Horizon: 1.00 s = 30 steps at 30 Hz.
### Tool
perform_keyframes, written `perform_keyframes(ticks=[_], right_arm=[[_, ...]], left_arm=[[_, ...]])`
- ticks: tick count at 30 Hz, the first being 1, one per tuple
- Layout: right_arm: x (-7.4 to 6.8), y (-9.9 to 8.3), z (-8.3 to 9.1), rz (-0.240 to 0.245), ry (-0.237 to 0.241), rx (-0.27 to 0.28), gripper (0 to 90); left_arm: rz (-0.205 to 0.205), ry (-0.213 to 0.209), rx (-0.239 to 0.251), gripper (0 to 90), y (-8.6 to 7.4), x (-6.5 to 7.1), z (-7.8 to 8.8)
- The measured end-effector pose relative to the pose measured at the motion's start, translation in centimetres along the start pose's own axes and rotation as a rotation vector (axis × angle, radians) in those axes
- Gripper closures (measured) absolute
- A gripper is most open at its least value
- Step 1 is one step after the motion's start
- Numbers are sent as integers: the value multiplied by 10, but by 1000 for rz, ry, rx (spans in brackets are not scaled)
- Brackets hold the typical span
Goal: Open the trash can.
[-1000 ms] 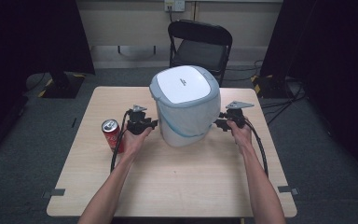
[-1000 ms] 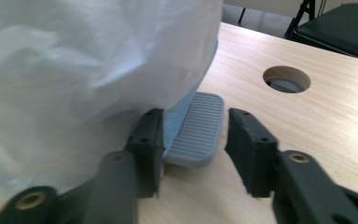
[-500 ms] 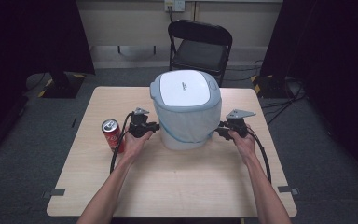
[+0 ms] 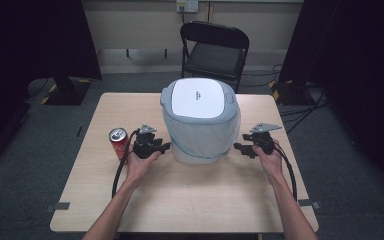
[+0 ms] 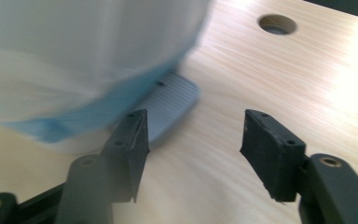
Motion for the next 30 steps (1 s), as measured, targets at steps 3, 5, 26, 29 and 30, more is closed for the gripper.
perform_keyframes(ticks=[3,5,26,29,30], right_arm=[[7,-2,-9,-12,-23,5,386],[11,-2,-23,-26,-31,24,383],[-66,-14,-19,119,73,-1,475],[-47,-16,-6,62,21,48,422],[-47,-16,-6,62,21,48,422]], left_arm=[[-17,13,-8,557,-2,1,-1],[-17,25,-2,559,-1,-1,-3],[-14,-39,2,703,-5,3,-11],[-97,-1,-42,665,-16,8,-7],[-97,-1,-42,665,-16,8,-7]])
Point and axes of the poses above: each handheld gripper's, and its own axes: z roughly backward along the jaws, y roughly out of its top, x roughly to its right, the point moved 10 cm from there along -z, roughly forward along the jaws, and after that the axes turned 14 degrees about y, right-handed, at the moved point
